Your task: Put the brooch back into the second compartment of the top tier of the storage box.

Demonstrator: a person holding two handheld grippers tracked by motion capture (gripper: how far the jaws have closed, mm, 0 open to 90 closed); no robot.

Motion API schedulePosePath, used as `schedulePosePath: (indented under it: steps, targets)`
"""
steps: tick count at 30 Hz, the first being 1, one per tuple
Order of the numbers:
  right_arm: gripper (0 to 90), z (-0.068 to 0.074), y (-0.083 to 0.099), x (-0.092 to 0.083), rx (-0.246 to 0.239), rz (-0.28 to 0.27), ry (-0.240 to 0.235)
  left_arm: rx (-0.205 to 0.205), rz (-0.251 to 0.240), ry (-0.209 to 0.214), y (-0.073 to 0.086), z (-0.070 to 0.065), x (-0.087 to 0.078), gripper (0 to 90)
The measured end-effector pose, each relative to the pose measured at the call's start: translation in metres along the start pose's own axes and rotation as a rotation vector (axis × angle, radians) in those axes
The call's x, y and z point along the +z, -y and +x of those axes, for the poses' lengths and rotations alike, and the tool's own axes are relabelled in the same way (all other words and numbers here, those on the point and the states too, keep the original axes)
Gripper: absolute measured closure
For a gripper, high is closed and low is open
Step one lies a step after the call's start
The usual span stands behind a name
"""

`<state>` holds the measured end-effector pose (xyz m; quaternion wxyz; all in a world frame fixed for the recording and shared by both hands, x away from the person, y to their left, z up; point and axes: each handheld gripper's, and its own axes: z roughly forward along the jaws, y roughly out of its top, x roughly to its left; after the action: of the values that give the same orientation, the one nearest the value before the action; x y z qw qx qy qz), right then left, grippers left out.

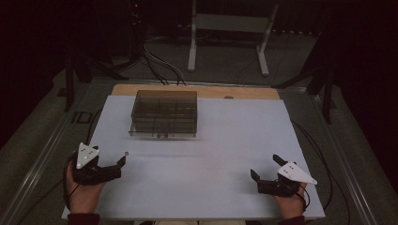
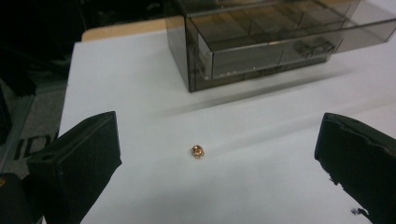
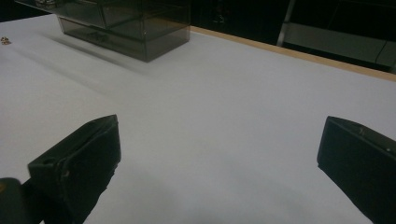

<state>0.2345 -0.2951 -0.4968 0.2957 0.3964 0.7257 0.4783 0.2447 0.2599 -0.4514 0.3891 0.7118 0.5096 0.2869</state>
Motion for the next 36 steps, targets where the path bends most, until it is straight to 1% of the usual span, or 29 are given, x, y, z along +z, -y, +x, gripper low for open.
schedulePosePath:
  steps: [1, 2, 3, 6, 7, 8, 9, 12, 13, 16, 17, 18, 20, 23, 24, 25, 29, 30, 32, 36]
  targets:
    - [0.0, 0.0, 0.0, -0.001, 0.005, -0.006, 0.003, 0.004, 0.02, 0.001, -0.002, 0.001, 0.004, 1.3]
    - [0.0, 0.0, 0.0, -0.001, 0.005, -0.006, 0.003, 0.004, 0.02, 0.001, -0.002, 0.001, 0.004, 1.3]
    - [0.0, -0.001, 0.0, -0.002, 0.008, -0.01, 0.011, 0.01, 0.037, -0.002, -0.004, 0.001, 0.008, 1.3]
    - [0.0, -0.002, 0.0, -0.002, 0.013, -0.011, 0.011, 0.015, 0.043, -0.002, -0.005, 0.001, 0.011, 1.3]
    - [0.0, -0.002, 0.0, -0.002, 0.017, -0.009, 0.012, 0.025, 0.054, -0.004, -0.007, 0.001, 0.015, 1.3]
    - [0.0, -0.002, 0.0, -0.002, 0.017, -0.009, 0.012, 0.025, 0.054, -0.004, -0.007, 0.001, 0.015, 1.3]
    - [0.0, -0.002, 0.0, -0.002, 0.018, -0.008, 0.013, 0.036, 0.066, -0.005, -0.008, 0.001, 0.019, 1.3]
    - [0.0, -0.001, -0.001, -0.003, 0.023, -0.012, 0.009, 0.043, 0.075, -0.005, -0.009, 0.001, 0.023, 1.3]
    - [0.0, -0.001, -0.001, -0.003, 0.024, -0.01, 0.008, 0.048, 0.087, -0.003, -0.01, 0.001, 0.026, 1.3]
    - [0.0, -0.001, -0.001, -0.003, 0.028, -0.009, 0.002, 0.05, 0.087, 0.0, -0.012, 0.001, 0.029, 1.3]
    - [0.0, -0.002, -0.001, -0.003, 0.058, -0.008, -0.012, 0.058, 0.088, 0.002, -0.012, 0.001, 0.032, 1.3]
    - [0.0, -0.002, -0.001, -0.003, 0.058, -0.008, -0.012, 0.058, 0.088, 0.002, -0.012, 0.001, 0.032, 1.3]
    - [0.0, -0.004, -0.001, -0.003, 0.092, -0.007, -0.024, 0.066, 0.09, 0.008, -0.012, 0.002, 0.037, 1.3]
    - [0.0, -0.006, 0.0, -0.003, 0.118, 0.003, -0.041, 0.069, 0.103, 0.017, -0.011, 0.005, 0.044, 1.3]
    - [0.0, -0.006, 0.0, -0.003, 0.118, 0.003, -0.041, 0.069, 0.103, 0.017, -0.011, 0.005, 0.044, 1.3]
    - [0.0, -0.006, 0.0, -0.002, 0.12, 0.004, -0.042, 0.067, 0.121, 0.017, -0.01, 0.007, 0.048, 1.3]
    - [0.0, -0.005, 0.0, -0.002, 0.111, 0.011, -0.043, 0.06, 0.146, 0.022, -0.01, 0.009, 0.055, 1.3]
    - [0.0, -0.005, 0.0, -0.002, 0.111, 0.011, -0.043, 0.06, 0.146, 0.022, -0.01, 0.009, 0.055, 1.3]
    - [0.0, -0.005, 0.0, -0.001, 0.11, 0.014, -0.044, 0.062, 0.167, 0.02, -0.01, 0.01, 0.06, 1.3]
    - [0.0, -0.005, 0.0, -0.001, 0.111, 0.013, -0.043, 0.053, 0.193, 0.02, -0.009, 0.012, 0.066, 1.3]
